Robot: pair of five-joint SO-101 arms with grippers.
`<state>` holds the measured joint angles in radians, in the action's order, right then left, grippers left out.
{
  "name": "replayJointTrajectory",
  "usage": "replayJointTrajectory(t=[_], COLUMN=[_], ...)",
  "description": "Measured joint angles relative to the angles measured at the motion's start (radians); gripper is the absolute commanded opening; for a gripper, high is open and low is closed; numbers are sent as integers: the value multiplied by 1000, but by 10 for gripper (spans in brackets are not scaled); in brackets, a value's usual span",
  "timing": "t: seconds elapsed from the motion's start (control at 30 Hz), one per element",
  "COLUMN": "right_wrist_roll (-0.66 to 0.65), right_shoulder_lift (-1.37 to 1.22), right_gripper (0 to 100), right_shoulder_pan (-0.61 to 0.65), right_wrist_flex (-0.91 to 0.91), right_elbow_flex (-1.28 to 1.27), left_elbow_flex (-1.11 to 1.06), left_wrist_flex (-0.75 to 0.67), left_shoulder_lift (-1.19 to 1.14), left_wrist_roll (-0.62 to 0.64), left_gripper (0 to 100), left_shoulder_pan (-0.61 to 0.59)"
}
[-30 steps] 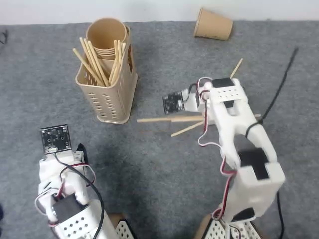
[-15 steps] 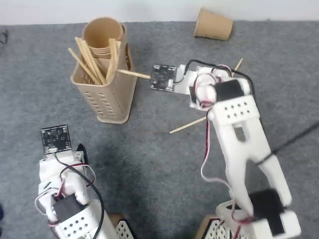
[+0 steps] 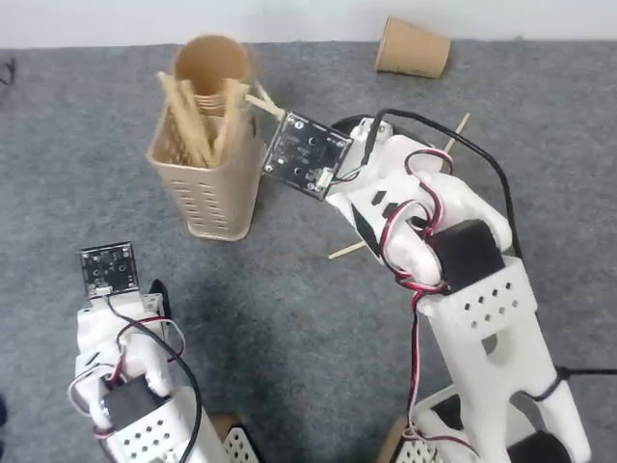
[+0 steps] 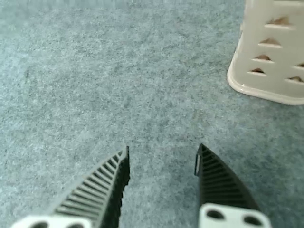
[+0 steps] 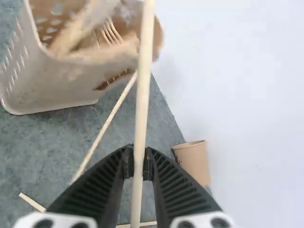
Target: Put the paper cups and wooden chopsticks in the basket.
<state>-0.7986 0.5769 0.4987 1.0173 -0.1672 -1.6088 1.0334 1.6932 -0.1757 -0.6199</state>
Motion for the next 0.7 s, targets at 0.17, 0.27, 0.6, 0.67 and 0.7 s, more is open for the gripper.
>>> replayJointTrajectory(t=[0.17, 0.27, 0.6, 0.67, 0.7], right_wrist_roll=[23, 35, 273, 342, 368], right_shoulder_lift=[2, 2, -112, -150, -175], right_gripper=[8, 8, 8, 8, 8], right_shoulder_pan=[-5, 6, 54, 52, 51], right_wrist_flex=[-28, -80, -462, -589, -655], right_elbow_flex=[0, 0, 0, 0, 0], left_elbow_flex=[0, 0, 0, 0, 0], left_wrist_flex=[0, 0, 0, 0, 0], left_shoulder_lift=[0, 0, 0, 0, 0], left_wrist_roll=[0, 0, 0, 0, 0], left_gripper=[209, 209, 209, 209, 209], left_shoulder_pan=[-2, -2, -2, -2, -2])
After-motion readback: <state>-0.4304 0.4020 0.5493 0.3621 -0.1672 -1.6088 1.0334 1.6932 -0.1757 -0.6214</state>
